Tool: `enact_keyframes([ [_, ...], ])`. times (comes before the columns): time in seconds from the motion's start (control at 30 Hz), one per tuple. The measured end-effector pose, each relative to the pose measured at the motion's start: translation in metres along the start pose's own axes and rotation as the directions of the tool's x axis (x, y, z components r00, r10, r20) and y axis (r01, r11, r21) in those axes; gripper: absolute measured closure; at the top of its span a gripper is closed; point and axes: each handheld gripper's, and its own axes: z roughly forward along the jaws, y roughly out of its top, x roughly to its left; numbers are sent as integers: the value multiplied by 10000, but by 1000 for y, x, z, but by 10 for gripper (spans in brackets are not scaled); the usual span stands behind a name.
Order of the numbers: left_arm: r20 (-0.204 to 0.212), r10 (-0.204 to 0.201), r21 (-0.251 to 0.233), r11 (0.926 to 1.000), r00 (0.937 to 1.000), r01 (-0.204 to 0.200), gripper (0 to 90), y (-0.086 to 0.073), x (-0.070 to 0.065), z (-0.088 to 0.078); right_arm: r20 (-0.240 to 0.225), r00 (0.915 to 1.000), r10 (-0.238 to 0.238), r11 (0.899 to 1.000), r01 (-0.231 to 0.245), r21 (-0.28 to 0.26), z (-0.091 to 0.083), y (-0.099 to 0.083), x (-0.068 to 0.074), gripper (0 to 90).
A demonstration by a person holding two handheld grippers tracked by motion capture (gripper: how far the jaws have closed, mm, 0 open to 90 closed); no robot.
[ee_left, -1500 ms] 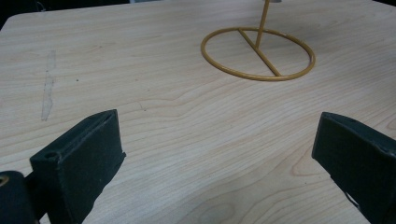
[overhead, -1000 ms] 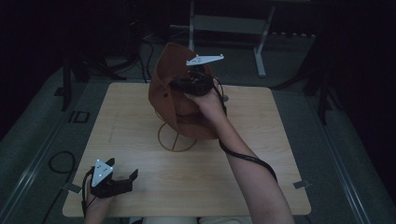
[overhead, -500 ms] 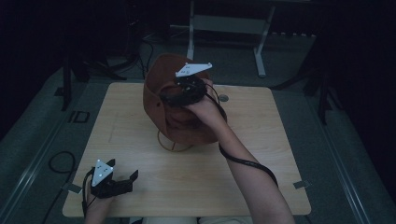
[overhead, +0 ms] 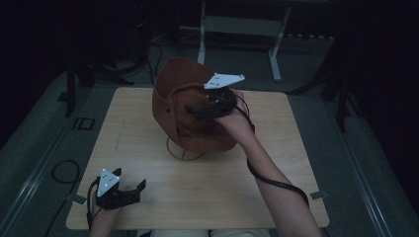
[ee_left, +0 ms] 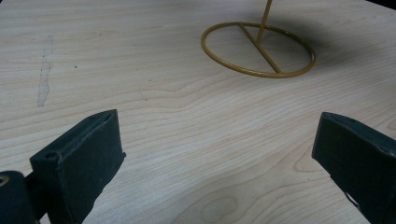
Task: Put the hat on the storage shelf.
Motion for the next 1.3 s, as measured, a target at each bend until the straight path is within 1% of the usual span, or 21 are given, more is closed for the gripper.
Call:
enact_keyframes([
  [0.13, -14, 2, 55, 10000, 10000, -2, 22, 0, 0, 1, 44, 10000, 46, 9999, -46, -91, -16, -13, -2, 146],
  [0.23, 7, -12, 56, 10000, 10000, 12, 22, -1, 0, 1, -9, 9999, 134, 9997, -134, -185, -28, -25, -5, 146],
  [0.33, 28, 4, 93, 10000, 10000, -4, 22, -1, -1, 2, 81, 9998, 197, 9996, -195, -181, -39, -36, -8, 146],
  [0.43, 52, 37, 88, 10000, 10000, -37, 22, -1, -2, 3, 125, 9988, 470, 9984, -466, -314, -51, -50, -13, 146],
  [0.53, 61, 19, 91, 10000, 10000, -19, 22, -1, -2, 3, 260, 9979, 587, 9979, -580, -290, -61, -63, -16, 147],
  [0.57, 61, 19, 91, 10000, 10000, -19, 22, -1, -2, 3, 260, 9979, 587, 9979, -580, -290, -61, -63, -16, 147],
  [0.6, 71, 15, 98, 10000, 10000, -16, 22, -1, -3, 3, 305, 9975, 632, 9976, -623, -305, -64, -67, -18, 148],
  [0.63, 59, 19, 100, 9999, 10000, -19, 22, -1, -3, 3, 465, 9961, 745, 9969, -732, -301, -72, -77, -21, 149],
  [0.73, 54, 59, 98, 9999, 10000, -59, 22, 0, -3, 3, 588, 9940, 923, 9955, -909, -255, -81, -92, -24, 149],
  [0.9, 23, 43, 120, 9999, 10000, -44, 22, -1, -3, 4, 706, 9898, 1238, 9923, -1238, -49, -92, -120, -29, 149],
  [1.1, 6, 59, 130, 9999, 10000, -59, 22, 0, -3, 4, 748, 9849, 1564, 9872, -1582, 185, -98, -154, -30, 149],
  [1.3, 19, 66, 140, 9999, 10000, -66, 22, 0, -4, 5, 731, 9834, 1659, 9854, -1681, 261, -104, -182, -29, 150],
])
